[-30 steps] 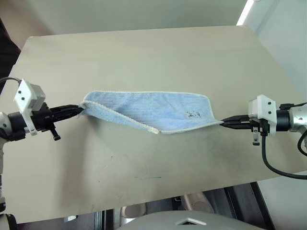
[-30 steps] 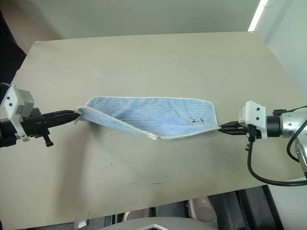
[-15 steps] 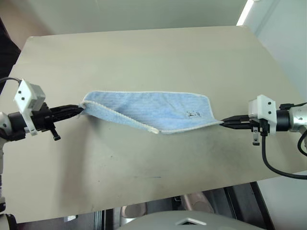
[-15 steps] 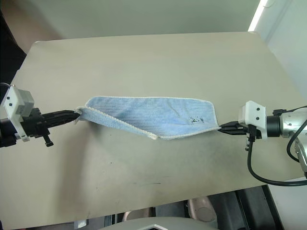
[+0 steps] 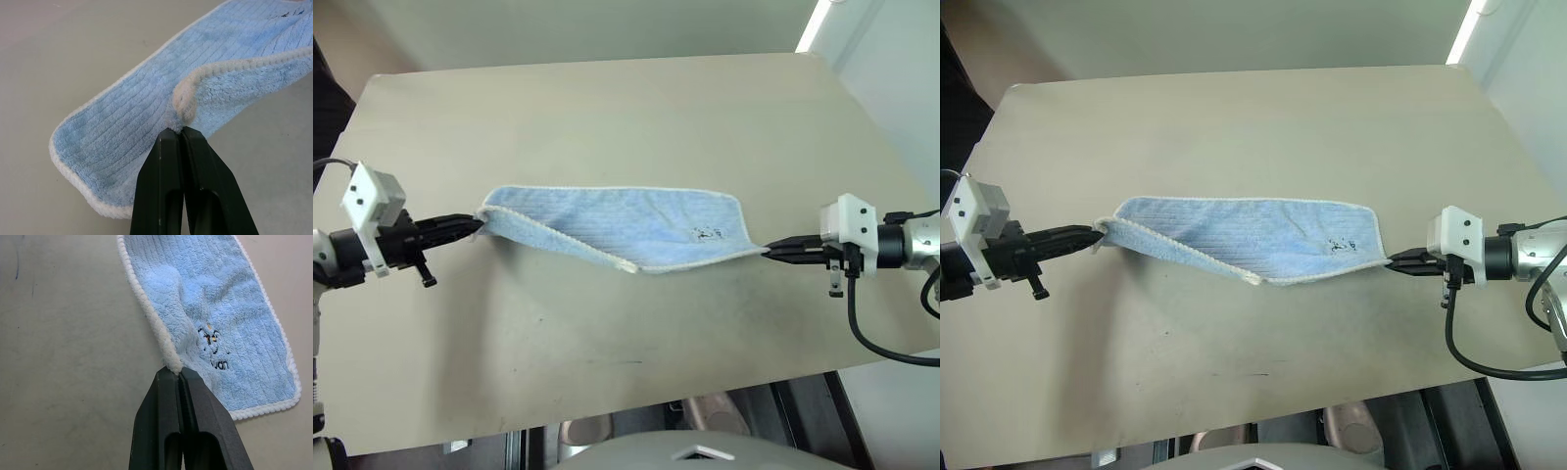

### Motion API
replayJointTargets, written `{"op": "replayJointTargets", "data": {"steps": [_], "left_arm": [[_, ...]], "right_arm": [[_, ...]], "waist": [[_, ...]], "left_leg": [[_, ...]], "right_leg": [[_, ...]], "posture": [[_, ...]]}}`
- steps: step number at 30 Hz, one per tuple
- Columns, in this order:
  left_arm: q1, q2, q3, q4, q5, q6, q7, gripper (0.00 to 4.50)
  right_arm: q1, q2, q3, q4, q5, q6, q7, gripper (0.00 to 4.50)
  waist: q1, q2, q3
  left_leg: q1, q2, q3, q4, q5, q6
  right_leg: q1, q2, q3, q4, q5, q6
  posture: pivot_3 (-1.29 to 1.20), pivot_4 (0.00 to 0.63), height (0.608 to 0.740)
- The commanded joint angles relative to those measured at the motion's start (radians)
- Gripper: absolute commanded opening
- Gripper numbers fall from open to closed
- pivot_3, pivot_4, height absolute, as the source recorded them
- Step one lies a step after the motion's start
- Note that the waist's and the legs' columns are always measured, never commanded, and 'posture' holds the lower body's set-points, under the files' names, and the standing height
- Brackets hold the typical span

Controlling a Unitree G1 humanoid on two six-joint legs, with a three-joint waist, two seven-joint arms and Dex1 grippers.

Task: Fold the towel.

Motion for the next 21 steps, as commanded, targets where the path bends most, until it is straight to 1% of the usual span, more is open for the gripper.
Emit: {"op": "replayJointTargets", "data": {"steps": [1,7,9,11,13,18,21], "left_arm": [[-0.004,0.012,0.035,-0.025,-0.008,0.0,0.003,0.0],[-0.004,0.012,0.035,-0.025,-0.008,0.0,0.003,0.0],[-0.097,-0.031,-0.051,0.104,0.073,-0.038,0.072,0.0],[-0.142,-0.065,-0.096,0.17,0.114,-0.062,0.103,0.0],[-0.153,-0.074,-0.101,0.191,0.129,-0.079,0.108,0.0],[-0.165,-0.079,-0.105,0.216,0.144,-0.103,0.111,0.0],[-0.177,-0.087,-0.108,0.233,0.159,-0.125,0.126,0.0]], "right_arm": [[-0.007,-0.006,-0.027,-0.022,0.016,-0.001,0.0,0.02],[-0.007,-0.006,-0.027,-0.022,0.016,-0.001,0.0,0.02],[-0.139,0.068,0.065,0.136,-0.073,-0.026,-0.04,0.02],[-0.241,0.124,0.124,0.263,-0.143,-0.066,-0.062,0.02],[-0.27,0.14,0.135,0.306,-0.164,-0.09,-0.057,0.02],[-0.293,0.155,0.142,0.35,-0.187,-0.125,-0.055,0.02],[-0.317,0.169,0.146,0.398,-0.23,-0.155,-0.091,0.02]], "waist": [[0.0,0.0,0.0],[0.0,0.0,0.0],[0.0,0.0,0.0],[-0.001,0.001,0.0],[-0.002,0.0,0.0],[0.003,-0.001,0.0],[0.003,-0.001,0.0]], "left_leg": [[0.0,0.0,0.0,0.0,0.0,0.0],[0.0,0.0,0.0,0.0,0.0,0.0],[0.001,0.0,0.0,0.0,0.0,0.0],[0.007,0.001,-0.002,0.001,0.001,0.002],[0.007,0.0,-0.002,-0.001,0.005,0.008],[0.001,0.0,-0.002,-0.003,0.005,0.008],[0.001,0.0,-0.002,-0.004,0.005,0.008]], "right_leg": [[0.0,0.0,0.0,0.0,0.0,0.0],[0.0,0.0,0.0,0.0,0.0,0.0],[0.001,0.0,0.0,0.0,0.0,0.0],[0.005,0.0,0.001,0.001,0.004,-0.001],[0.004,-0.001,0.005,0.0,0.008,0.0],[-0.003,0.0,0.004,0.0,0.006,0.0],[-0.004,0.0,0.004,0.0,0.005,-0.001]], "posture": [[0.0,0.15,0.74],[0.0,0.15,0.74],[0.0,0.15,0.74],[0.0,0.15,0.74],[0.0,0.15,0.74],[0.0,0.15,0.74],[0.0,0.15,0.74]]}}
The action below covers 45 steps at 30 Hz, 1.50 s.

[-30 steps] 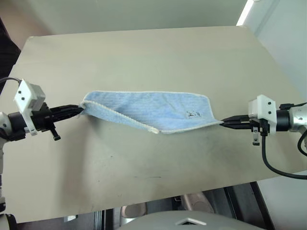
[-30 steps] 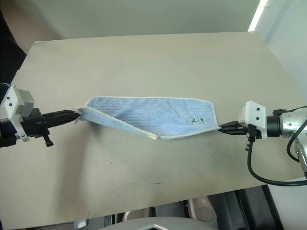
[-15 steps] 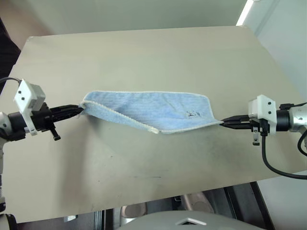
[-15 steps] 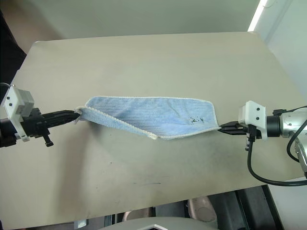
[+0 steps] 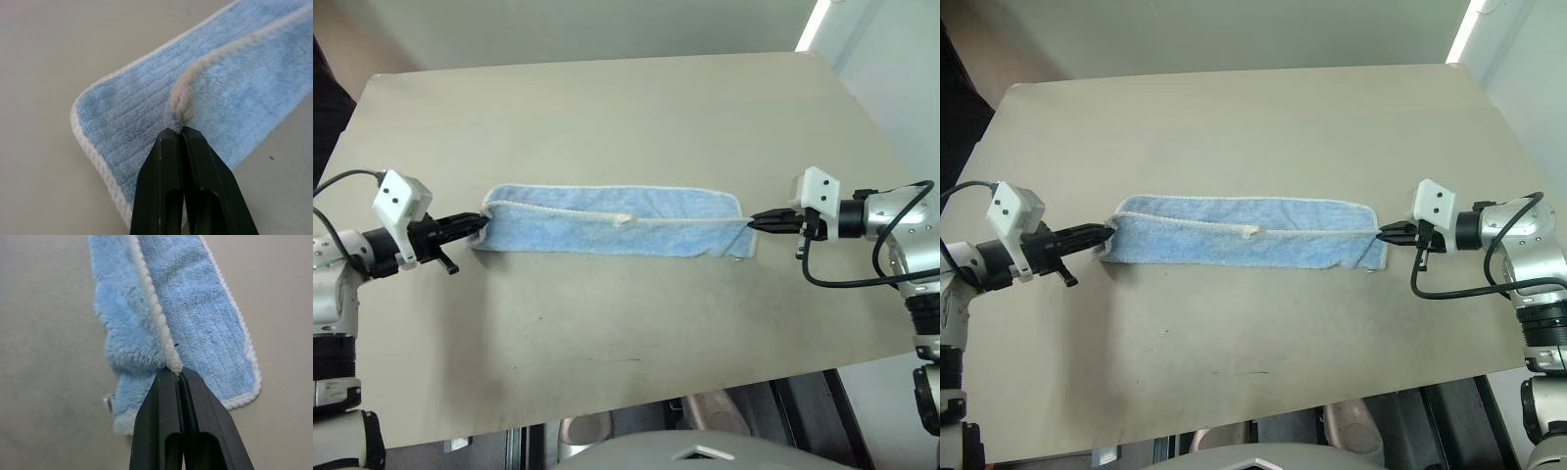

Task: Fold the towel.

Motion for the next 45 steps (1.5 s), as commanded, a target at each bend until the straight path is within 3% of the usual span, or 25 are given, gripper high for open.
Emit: {"op": "replayJointTargets", "data": {"steps": [1,9,16,24,28,37,38,41,45], "left_arm": [[-0.033,0.0,0.014,0.011,0.015,-0.045,0.022,0.0],[-0.113,-0.013,-0.014,0.121,0.085,-0.13,0.077,0.0],[-0.231,-0.049,-0.11,0.283,0.203,-0.257,0.136,0.0],[-0.345,-0.086,-0.172,0.446,0.282,-0.374,0.192,0.0],[-0.359,-0.098,-0.162,0.476,0.274,-0.374,0.181,1.08],[-0.363,-0.078,-0.124,0.485,0.27,-0.413,0.233,4.21],[-0.368,-0.076,-0.104,0.488,0.26,-0.409,0.263,4.23],[-0.373,-0.074,-0.072,0.491,0.251,-0.402,0.312,4.23],[-0.351,-0.064,-0.009,0.458,0.244,-0.415,0.43,4.23]], "right_arm": [[-0.049,0.006,-0.012,0.049,-0.049,-0.051,-0.049,0.02],[-0.16,0.058,0.007,0.235,-0.149,-0.149,-0.143,0.02],[-0.302,0.151,0.062,0.492,-0.262,-0.274,-0.25,0.02],[-0.352,0.184,0.079,0.628,-0.319,-0.359,-0.295,0.02],[-0.348,0.187,0.067,0.638,-0.317,-0.361,-0.309,0.98],[-0.303,0.141,0.007,0.542,-0.287,-0.356,-0.348,4.08],[-0.289,0.13,-0.025,0.504,-0.261,-0.318,-0.351,4.42],[-0.252,0.114,-0.079,0.418,-0.209,-0.23,-0.343,4.46],[-0.085,0.101,-0.246,0.078,0.056,0.259,-0.304,4.46]], "waist": [[0.0,0.0,0.0],[0.0,0.0,0.0],[0.0,0.0,0.0],[0.002,0.0,0.0],[0.001,0.0,0.0],[0.0,0.0,0.0],[0.0,0.0,0.0],[0.001,0.0,0.0],[0.002,0.0,0.0]], "left_leg": [[0.0,0.0,0.0,0.0,0.0,0.0],[0.0,0.006,0.0,0.0,0.0,0.001],[0.0,0.006,-0.001,0.0,0.002,0.004],[-0.003,0.007,-0.001,-0.002,0.003,0.005],[-0.003,0.007,-0.001,-0.003,0.003,0.006],[-0.004,0.008,-0.001,-0.003,0.002,0.006],[-0.004,0.008,-0.001,-0.003,0.002,0.006],[-0.005,0.008,0.0,-0.003,0.003,0.006],[-0.004,0.006,0.002,-0.003,0.003,0.006]], "right_leg": [[0.0,0.0,0.0,0.0,0.0,0.0],[-0.001,-0.001,0.0,0.001,0.002,0.0],[-0.003,-0.001,0.0,0.001,0.006,-0.001],[-0.007,-0.001,0.0,0.002,0.011,0.004],[-0.008,-0.001,0.0,0.002,0.012,0.004],[-0.009,-0.001,-0.001,0.002,0.012,0.004],[-0.009,-0.001,-0.001,0.002,0.012,0.004],[-0.009,-0.001,-0.001,0.002,0.011,0.004],[-0.007,-0.001,-0.003,0.001,0.009,0.004]], "posture": [[0.0,0.15,0.74],[0.0,0.15,0.74],[0.0,0.15,0.74],[0.0,0.15,0.74],[0.0,0.15,0.74],[0.0,0.15,0.74],[0.0,0.15,0.74],[0.0,0.15,0.74],[0.0,0.15,0.74]]}}
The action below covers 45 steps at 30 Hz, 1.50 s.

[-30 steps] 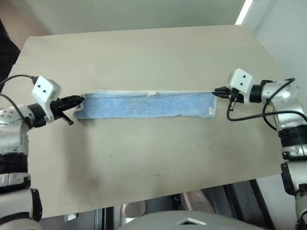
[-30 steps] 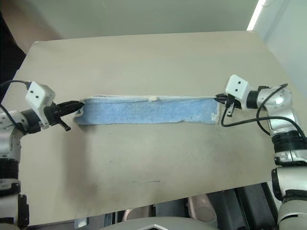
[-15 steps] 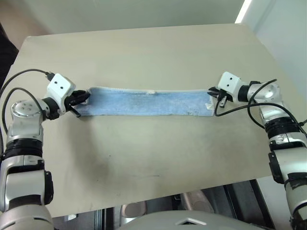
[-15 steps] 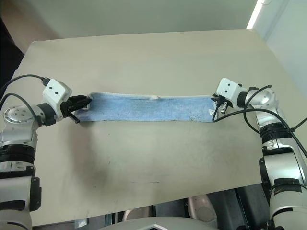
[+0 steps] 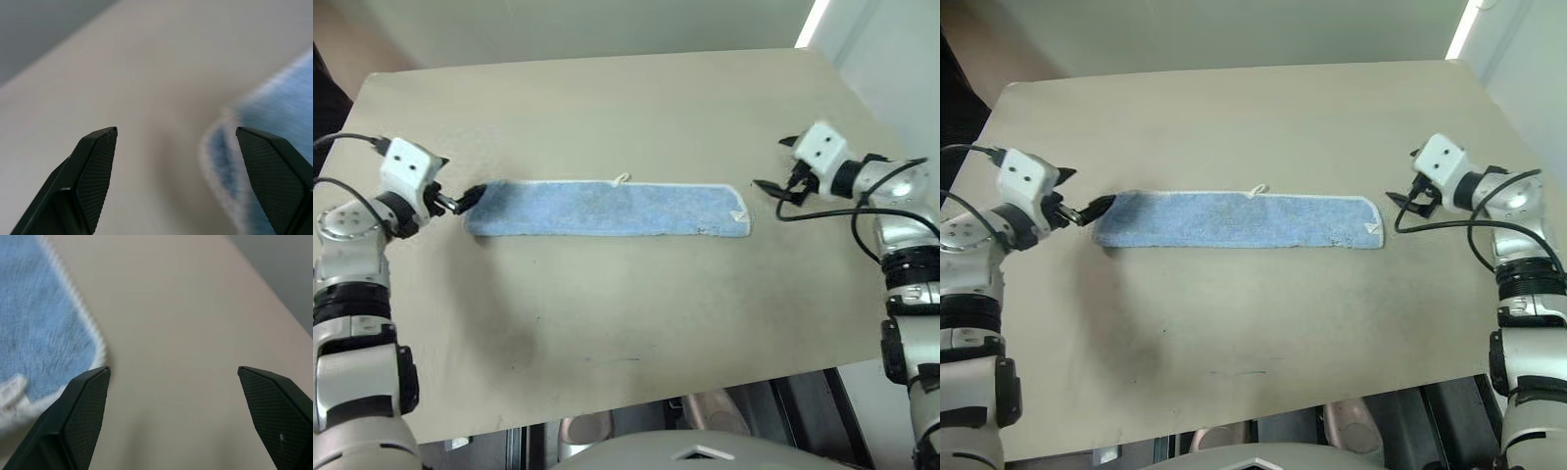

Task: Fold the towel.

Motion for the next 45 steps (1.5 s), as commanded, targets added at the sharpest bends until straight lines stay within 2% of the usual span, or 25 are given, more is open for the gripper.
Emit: {"op": "replayJointTargets", "data": {"steps": [1,4,7,12,14,25,32,36,40,43,45], "left_arm": [[0.007,0.023,0.07,-0.052,-0.025,-0.018,0.08,4.23],[0.079,0.003,0.098,-0.199,-0.104,0.029,0.0,4.23],[0.139,-0.016,0.095,-0.326,-0.168,0.079,-0.071,4.23],[0.201,-0.035,0.057,-0.495,-0.225,0.142,-0.176,4.23],[0.21,-0.039,0.036,-0.53,-0.226,0.157,-0.2,4.23],[0.212,-0.065,-0.046,-0.627,-0.242,0.195,-0.289,4.23],[0.235,-0.077,-0.054,-0.689,-0.277,0.267,-0.324,4.23],[0.259,-0.076,-0.058,-0.725,-0.285,0.297,-0.334,4.23],[0.265,-0.081,-0.061,-0.741,-0.282,0.309,-0.338,4.23],[0.266,-0.082,-0.061,-0.75,-0.28,0.312,-0.337,4.23],[0.265,-0.081,-0.057,-0.752,-0.28,0.314,-0.337,4.23]], "right_arm": [[0.101,-0.019,-0.133,-0.276,0.226,0.389,0.019,4.46],[0.216,0.036,-0.286,-0.488,0.499,0.836,-0.061,4.46],[0.239,0.127,-0.417,-0.545,0.631,1.116,-0.192,4.46],[0.253,0.28,-0.582,-0.607,0.7,1.417,-0.366,4.46],[0.254,0.326,-0.623,-0.62,0.708,1.48,-0.429,4.46],[0.26,0.515,-0.74,-0.573,0.919,1.495,-0.834,4.46],[0.11,0.655,-0.859,-0.491,0.889,1.494,-1.025,4.46],[0.047,0.69,-0.882,-0.429,0.85,1.446,-1.081,4.46],[0.009,0.7,-0.885,-0.354,0.802,1.357,-1.137,4.46],[0.007,0.693,-0.894,-0.336,0.793,1.328,-1.168,3.91],[0.018,0.686,-0.903,-0.348,0.799,1.324,-1.184,3.25]], "waist": [[0.001,0.0,0.0],[0.0,0.0,0.0],[-0.002,-0.001,0.0],[-0.002,-0.001,0.0],[-0.002,-0.001,0.0],[-0.003,-0.001,0.0],[-0.011,-0.001,0.0],[-0.008,0.0,0.0],[-0.006,-0.001,0.0],[-0.006,-0.001,0.0],[-0.005,-0.001,0.0]], "left_leg": [[0.0,-0.002,0.001,0.0,0.0,0.0],[0.0,-0.006,0.003,0.001,0.001,-0.001],[0.0,-0.007,0.006,0.003,0.002,-0.002],[0.001,-0.007,0.004,0.005,0.001,-0.002],[0.001,-0.007,0.002,0.005,0.001,-0.001],[0.002,-0.007,-0.002,0.003,0.001,0.0],[0.004,-0.006,-0.002,0.002,0.001,0.0],[0.002,-0.005,-0.006,0.0,0.001,0.001],[0.001,-0.005,-0.013,-0.001,-0.002,0.004],[0.001,-0.005,-0.015,-0.001,-0.002,0.004],[0.001,-0.005,-0.015,0.0,-0.001,0.005]], "right_leg": [[0.001,0.0,0.0,0.0,-0.001,0.0],[0.002,0.001,0.0,-0.001,-0.004,0.003],[0.005,0.008,0.002,-0.001,-0.01,0.001],[0.006,0.011,0.002,0.0,-0.009,0.001],[0.005,0.011,0.002,0.001,-0.009,-0.001],[0.004,0.013,0.001,0.002,-0.006,-0.006],[0.003,0.013,0.001,0.002,-0.005,-0.005],[-0.001,0.012,0.001,0.002,-0.004,-0.011],[-0.001,0.012,0.0,0.002,-0.004,-0.008],[-0.001,0.012,0.0,0.002,-0.003,-0.01],[-0.001,0.012,0.0,0.002,-0.004,-0.012]], "posture": [[0.0,0.15,0.74],[0.0,0.15,0.74],[0.0,0.15,0.74],[0.0,0.15,0.74],[0.0,0.15,0.74],[0.0,0.15,0.74],[0.0,0.15,0.74],[0.0,0.15,0.74],[0.0,0.15,0.74],[0.0,0.15,0.74],[0.0,0.15,0.74]]}}
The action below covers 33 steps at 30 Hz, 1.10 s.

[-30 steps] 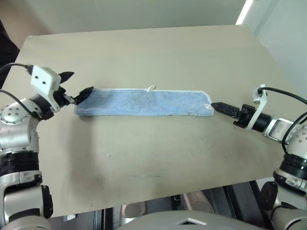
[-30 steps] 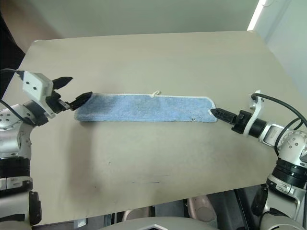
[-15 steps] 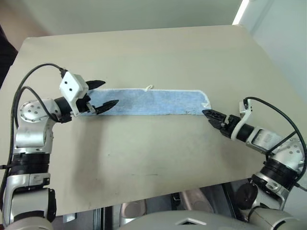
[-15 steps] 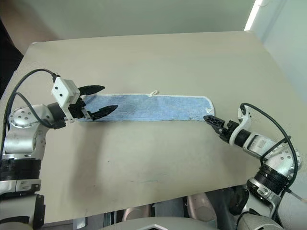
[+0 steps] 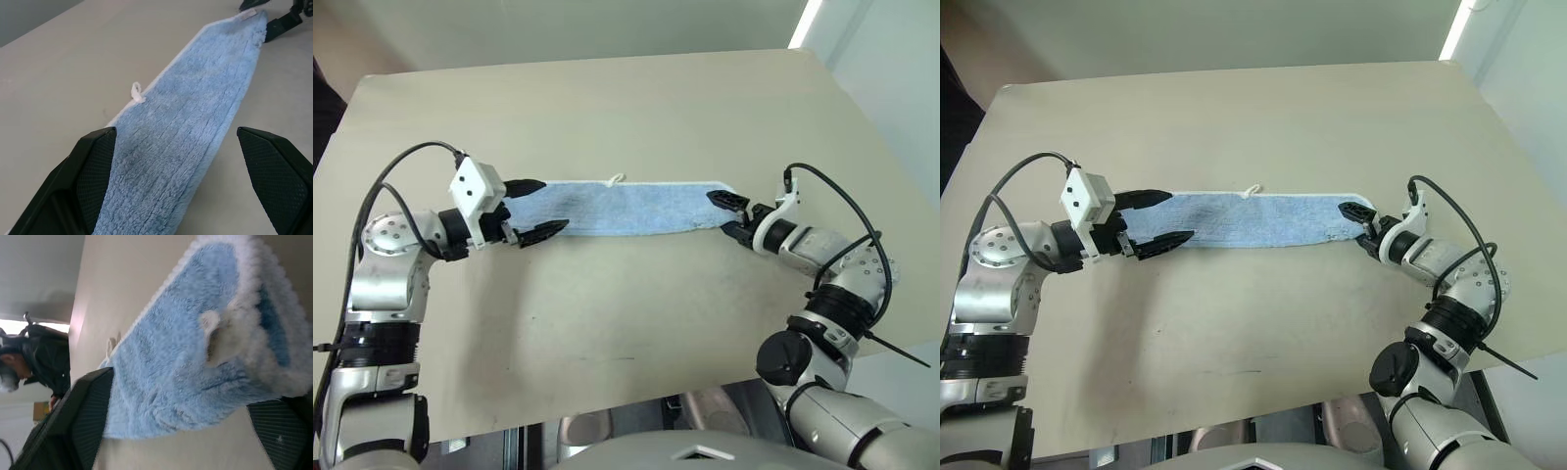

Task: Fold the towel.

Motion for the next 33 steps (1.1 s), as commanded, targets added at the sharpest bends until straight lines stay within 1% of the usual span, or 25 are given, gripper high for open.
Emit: {"op": "replayJointTargets", "data": {"steps": [1,3,4,5,8,9,10,14,15,17,19,20,23,25,26,27,28,30,33], "left_arm": [[0.0,0.007,0.011,-0.037,-0.012,0.003,-0.001,4.23],[0.003,0.008,0.014,-0.039,-0.01,0.002,-0.001,4.23],[0.006,0.007,0.015,-0.04,-0.009,0.0,0.0,4.23],[0.008,0.008,0.015,-0.041,-0.008,-0.002,0.0,4.23],[0.009,0.002,0.011,-0.039,-0.003,-0.009,0.003,4.23],[0.006,0.0,0.008,-0.037,-0.002,-0.011,0.003,4.23],[0.004,-0.001,0.007,-0.035,0.0,-0.012,0.002,4.23],[-0.012,-0.007,-0.004,-0.023,0.007,-0.018,-0.002,4.23],[-0.015,-0.008,-0.005,-0.02,0.008,-0.019,-0.002,4.23],[-0.017,-0.007,-0.008,-0.016,0.008,-0.021,-0.004,4.23],[-0.018,-0.006,-0.009,-0.014,0.007,-0.022,-0.005,4.23],[-0.021,-0.008,-0.013,-0.008,0.009,-0.024,-0.006,4.23],[-0.032,-0.013,-0.022,0.003,0.014,-0.028,-0.005,4.23],[-0.042,-0.018,-0.028,0.008,0.016,-0.031,-0.004,4.23],[-0.046,-0.021,-0.031,0.011,0.017,-0.032,-0.003,4.23],[-0.049,-0.023,-0.033,0.015,0.019,-0.034,-0.002,4.23],[-0.052,-0.026,-0.035,0.017,0.021,-0.036,-0.002,4.23],[-0.054,-0.032,-0.036,0.019,0.024,-0.039,-0.001,4.23],[-0.05,-0.039,-0.036,0.014,0.025,-0.041,0.004,4.23]], "right_arm": [[0.02,-0.023,-0.043,-0.023,-0.017,-0.036,-0.059,2.88],[0.032,-0.03,-0.062,-0.043,-0.011,-0.041,-0.082,2.15],[0.038,-0.038,-0.074,-0.053,-0.01,-0.05,-0.094,1.71],[0.042,-0.044,-0.081,-0.06,-0.009,-0.056,-0.103,1.39],[0.05,-0.082,-0.107,-0.074,-0.012,-0.1,-0.128,0.19],[0.052,-0.097,-0.108,-0.076,-0.014,-0.114,-0.132,0.05],[0.054,-0.106,-0.105,-0.076,-0.012,-0.123,-0.134,0.05],[0.065,-0.199,-0.091,-0.044,-0.026,-0.206,-0.113,0.05],[0.065,-0.225,-0.078,-0.035,-0.031,-0.221,-0.097,0.05],[0.062,-0.286,-0.02,-0.032,-0.039,-0.246,-0.035,0.05],[0.065,-0.324,0.028,-0.032,-0.045,-0.264,0.011,0.05],[0.077,-0.386,0.174,-0.093,-0.078,-0.298,0.125,0.05],[0.107,-0.515,0.491,-0.231,-0.156,-0.393,0.373,0.05],[0.124,-0.578,0.651,-0.294,-0.211,-0.461,0.49,0.05],[0.135,-0.617,0.751,-0.327,-0.262,-0.514,0.554,0.05],[0.144,-0.65,0.832,-0.349,-0.31,-0.564,0.609,0.05],[0.148,-0.679,0.919,-0.365,-0.364,-0.613,0.66,0.05],[0.144,-0.696,1.035,-0.358,-0.438,-0.683,0.725,0.05],[0.121,-0.676,1.153,-0.327,-0.51,-0.727,0.785,0.05]], "waist": [[0.003,0.0,0.0],[0.011,0.0,0.0],[0.013,0.0,0.0],[0.016,0.0,0.0],[0.024,0.0,0.0],[0.029,0.0,0.0],[0.033,0.0,0.0],[0.036,0.0,0.0],[0.035,0.0,0.0],[0.034,0.001,0.0],[0.032,0.001,0.001],[0.031,0.001,0.001],[0.019,0.003,0.001],[0.012,0.003,0.001],[0.011,0.002,0.001],[0.011,0.002,0.0],[0.012,0.002,0.001],[0.012,0.002,0.0],[0.013,0.002,0.001]], "left_leg": [[0.0,0.0,0.0,0.0,0.0,0.0],[0.0,-0.001,-0.002,0.0,0.001,0.001],[0.0,-0.001,-0.002,0.0,0.001,0.001],[0.0,-0.001,-0.003,0.0,0.001,0.001],[-0.002,-0.001,-0.003,0.0,0.001,0.001],[-0.002,-0.001,-0.004,0.0,0.001,0.001],[-0.002,-0.001,-0.004,0.0,0.0,0.001],[-0.006,-0.001,-0.004,0.0,0.0,0.0],[-0.006,-0.002,-0.004,0.0,0.0,0.0],[-0.006,-0.002,-0.003,0.0,-0.001,0.0],[-0.006,-0.002,-0.003,0.0,-0.001,0.0],[-0.006,-0.002,-0.003,0.0,-0.001,0.0],[-0.005,-0.002,0.0,0.0,-0.001,0.0],[-0.005,-0.002,0.006,0.002,-0.001,0.0],[-0.005,-0.002,0.006,0.002,-0.001,0.0],[-0.004,-0.002,0.006,0.002,-0.001,0.0],[-0.004,-0.001,0.006,0.003,-0.001,0.0],[-0.005,-0.001,0.006,0.006,-0.001,0.001],[-0.005,0.0,0.005,0.009,-0.001,0.0]], "right_leg": [[0.0,0.0,0.0,0.0,0.0,0.0],[0.001,0.0,0.0,0.0,0.0,0.0],[0.001,0.0,0.0,0.0,0.0,0.0],[0.001,0.0,0.0,0.0,0.0,0.001],[0.001,-0.001,0.0,0.0,-0.001,0.002],[0.001,-0.001,0.0,-0.001,-0.001,0.002],[0.001,-0.001,0.0,-0.001,-0.002,0.002],[-0.001,-0.002,0.0,-0.001,-0.002,0.005],[-0.001,-0.002,0.0,-0.001,0.001,0.01],[-0.001,-0.001,0.0,-0.001,0.002,0.012],[-0.002,-0.001,0.0,-0.001,0.002,0.012],[-0.001,0.0,-0.001,-0.001,0.002,0.013],[-0.002,0.001,-0.001,0.0,0.002,0.013],[-0.001,0.003,-0.002,0.0,0.002,0.014],[0.0,0.005,-0.002,-0.001,0.002,0.014],[0.002,0.011,-0.002,-0.001,0.001,0.016],[0.002,0.013,-0.001,-0.002,-0.002,0.021],[0.003,0.014,-0.001,-0.002,-0.002,0.021],[0.003,0.013,0.0,-0.002,-0.001,0.021]], "posture": [[0.0,0.15,0.74],[0.0,0.15,0.74],[0.0,0.15,0.74],[0.0,0.15,0.74],[0.0,0.15,0.74],[0.0,0.15,0.74],[0.0,0.15,0.74],[0.0,0.15,0.74],[0.0,0.15,0.74],[0.0,0.15,0.74],[0.0,0.15,0.74],[0.0,0.15,0.74],[0.0,0.15,0.74],[0.0,0.15,0.74],[0.0,0.15,0.74],[0.0,0.15,0.74],[0.0,0.15,0.74],[0.0,0.15,0.74],[0.0,0.15,0.74]]}}
